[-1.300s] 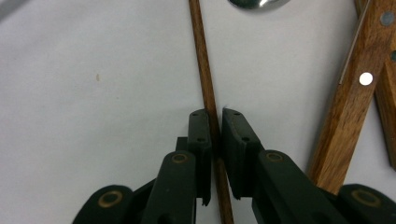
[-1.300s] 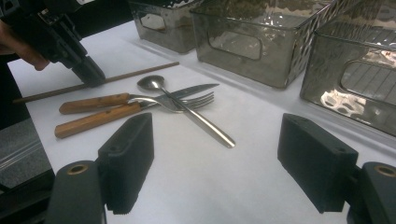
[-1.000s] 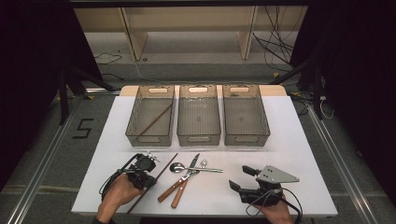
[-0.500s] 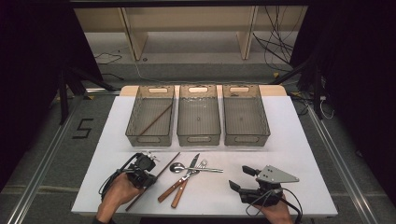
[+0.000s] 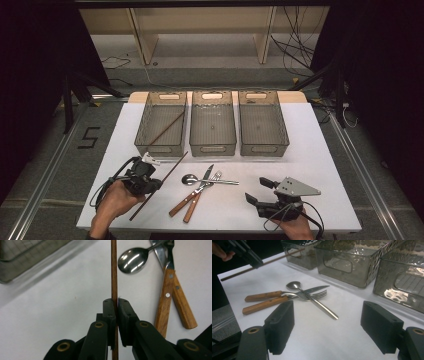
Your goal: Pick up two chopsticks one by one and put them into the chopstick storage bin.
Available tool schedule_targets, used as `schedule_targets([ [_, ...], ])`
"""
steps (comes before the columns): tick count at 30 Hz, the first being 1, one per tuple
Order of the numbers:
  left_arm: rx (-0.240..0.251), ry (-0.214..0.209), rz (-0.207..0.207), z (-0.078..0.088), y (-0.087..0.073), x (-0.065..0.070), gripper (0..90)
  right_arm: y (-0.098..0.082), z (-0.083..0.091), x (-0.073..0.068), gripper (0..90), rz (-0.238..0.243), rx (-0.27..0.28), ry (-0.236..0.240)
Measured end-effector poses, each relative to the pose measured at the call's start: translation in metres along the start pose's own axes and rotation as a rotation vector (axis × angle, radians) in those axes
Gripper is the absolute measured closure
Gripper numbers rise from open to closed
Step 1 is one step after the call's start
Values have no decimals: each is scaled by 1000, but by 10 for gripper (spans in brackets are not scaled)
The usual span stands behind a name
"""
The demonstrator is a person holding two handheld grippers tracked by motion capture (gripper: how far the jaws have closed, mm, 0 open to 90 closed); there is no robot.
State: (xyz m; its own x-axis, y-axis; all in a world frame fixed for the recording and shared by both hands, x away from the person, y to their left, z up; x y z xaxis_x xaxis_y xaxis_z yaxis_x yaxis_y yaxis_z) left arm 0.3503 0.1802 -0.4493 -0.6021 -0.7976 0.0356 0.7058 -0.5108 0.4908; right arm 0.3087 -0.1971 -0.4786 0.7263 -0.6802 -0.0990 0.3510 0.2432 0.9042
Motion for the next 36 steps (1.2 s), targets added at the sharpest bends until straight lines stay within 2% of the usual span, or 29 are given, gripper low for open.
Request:
schedule_targets([
  [4,40,-5,10,9,5,-7,846,0,0,-1,278,3,6,0],
  [13,116,-20,36,18,17,-27,846,1,0,0,277,-3,10,-1],
  [19,128,-25,43,19,33,-42,846,1,0,0,277,-8,15,1],
  [27,136,-4,20,27,58,-54,846,1,0,0,277,-7,13,0],
  [28,146,2,8,29,62,-56,846,1,0,0,277,-7,13,0],
  [30,157,-3,2,30,70,-58,846,1,0,0,277,-6,11,0],
  [32,159,13,-2,32,77,-61,846,1,0,0,277,-8,12,-1],
  [36,176,21,-10,32,89,-66,846,1,0,0,277,-9,15,0],
])
Point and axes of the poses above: each handheld gripper's, and its own axes: z roughly backward along the jaws, y roughly out of its top, x roughly to its right, the point moved 3 cm from there along -z, roughly forward along the jaws
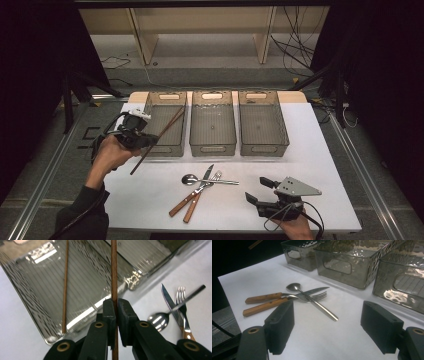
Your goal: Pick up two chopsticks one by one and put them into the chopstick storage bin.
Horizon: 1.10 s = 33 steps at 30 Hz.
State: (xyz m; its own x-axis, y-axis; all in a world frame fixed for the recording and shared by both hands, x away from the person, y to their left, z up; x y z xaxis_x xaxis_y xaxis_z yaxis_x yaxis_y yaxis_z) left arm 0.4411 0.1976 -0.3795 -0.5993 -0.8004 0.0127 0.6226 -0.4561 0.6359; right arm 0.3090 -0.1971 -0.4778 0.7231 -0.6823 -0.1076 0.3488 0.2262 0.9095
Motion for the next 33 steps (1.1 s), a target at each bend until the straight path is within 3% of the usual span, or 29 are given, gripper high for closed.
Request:
schedule_targets([
  [11,15,24,-14,-11,31,-22,845,0,0,0,277,1,-2,0],
  [17,7,53,27,-22,44,-41,845,0,0,1,277,-1,0,1],
  [29,-3,109,18,-44,62,-60,845,-1,0,1,278,-2,0,6],
  [31,-3,129,22,-49,62,-64,845,0,0,1,277,-4,2,6],
  [33,4,124,38,-52,62,-67,845,0,1,2,277,-7,4,8],
])
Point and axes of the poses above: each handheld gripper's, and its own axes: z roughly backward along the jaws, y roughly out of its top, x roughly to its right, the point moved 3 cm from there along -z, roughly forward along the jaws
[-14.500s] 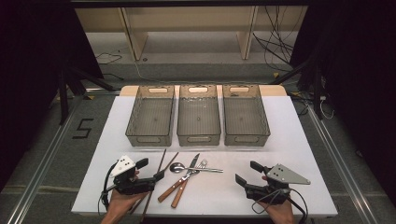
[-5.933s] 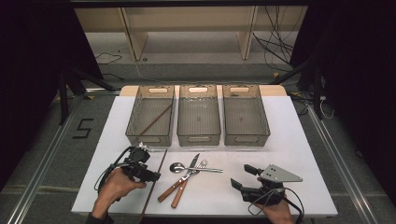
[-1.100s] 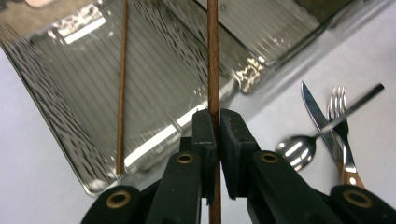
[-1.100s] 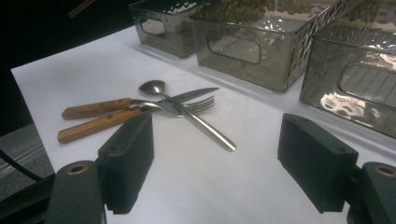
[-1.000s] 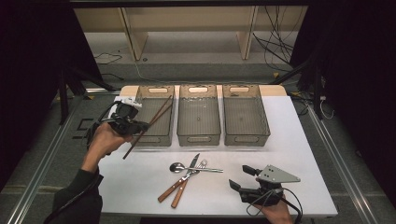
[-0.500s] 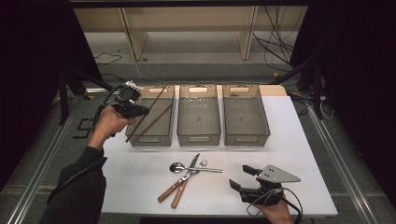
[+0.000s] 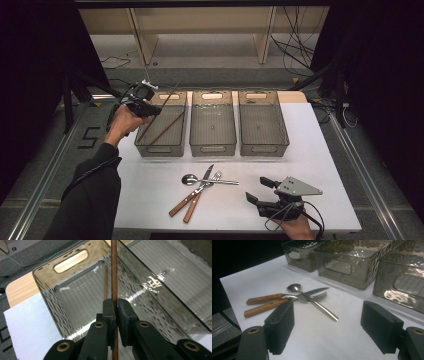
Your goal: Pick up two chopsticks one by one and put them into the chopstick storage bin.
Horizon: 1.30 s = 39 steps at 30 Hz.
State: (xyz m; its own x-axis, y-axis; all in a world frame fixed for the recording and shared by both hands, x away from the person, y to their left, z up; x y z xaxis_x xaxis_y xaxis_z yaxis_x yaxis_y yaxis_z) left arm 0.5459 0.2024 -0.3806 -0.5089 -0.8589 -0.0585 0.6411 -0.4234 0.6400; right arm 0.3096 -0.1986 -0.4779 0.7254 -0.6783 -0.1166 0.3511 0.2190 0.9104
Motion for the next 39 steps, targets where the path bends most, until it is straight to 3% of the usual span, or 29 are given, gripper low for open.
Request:
schedule_targets([
  [11,19,37,-15,-12,-2,-3,845,-1,-1,0,277,3,-6,1],
  [27,23,29,6,-24,-17,-4,844,-1,-1,0,277,1,-6,1],
  [39,-7,34,9,-31,-28,-6,841,0,-1,-1,277,1,-4,3],
])
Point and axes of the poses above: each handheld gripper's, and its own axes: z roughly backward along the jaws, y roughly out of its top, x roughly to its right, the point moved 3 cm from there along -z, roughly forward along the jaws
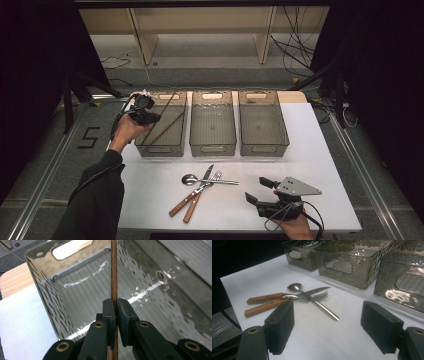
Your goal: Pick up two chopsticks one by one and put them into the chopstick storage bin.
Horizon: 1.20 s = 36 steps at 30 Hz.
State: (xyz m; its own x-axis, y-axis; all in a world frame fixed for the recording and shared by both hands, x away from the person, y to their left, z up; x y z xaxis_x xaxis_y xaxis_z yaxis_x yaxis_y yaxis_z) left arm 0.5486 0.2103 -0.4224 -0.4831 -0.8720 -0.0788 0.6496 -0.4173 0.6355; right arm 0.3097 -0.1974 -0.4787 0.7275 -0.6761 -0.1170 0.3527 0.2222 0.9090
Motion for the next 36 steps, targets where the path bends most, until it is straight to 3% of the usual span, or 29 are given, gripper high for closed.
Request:
schedule_targets([
  [7,-1,-15,17,0,-4,-1,828,0,0,0,277,1,-1,-1],
  [10,7,-34,27,3,-4,0,745,0,0,0,277,-1,0,-1],
  [17,54,-95,96,20,-4,8,563,0,0,0,278,1,-1,-2],
  [22,57,-122,106,34,-11,22,436,0,0,-1,277,-1,-2,-1],
  [26,89,-158,127,45,-19,36,377,0,0,-1,278,0,-3,1],
  [36,130,-223,91,52,-50,75,276,0,-2,-3,277,5,-11,8],
])
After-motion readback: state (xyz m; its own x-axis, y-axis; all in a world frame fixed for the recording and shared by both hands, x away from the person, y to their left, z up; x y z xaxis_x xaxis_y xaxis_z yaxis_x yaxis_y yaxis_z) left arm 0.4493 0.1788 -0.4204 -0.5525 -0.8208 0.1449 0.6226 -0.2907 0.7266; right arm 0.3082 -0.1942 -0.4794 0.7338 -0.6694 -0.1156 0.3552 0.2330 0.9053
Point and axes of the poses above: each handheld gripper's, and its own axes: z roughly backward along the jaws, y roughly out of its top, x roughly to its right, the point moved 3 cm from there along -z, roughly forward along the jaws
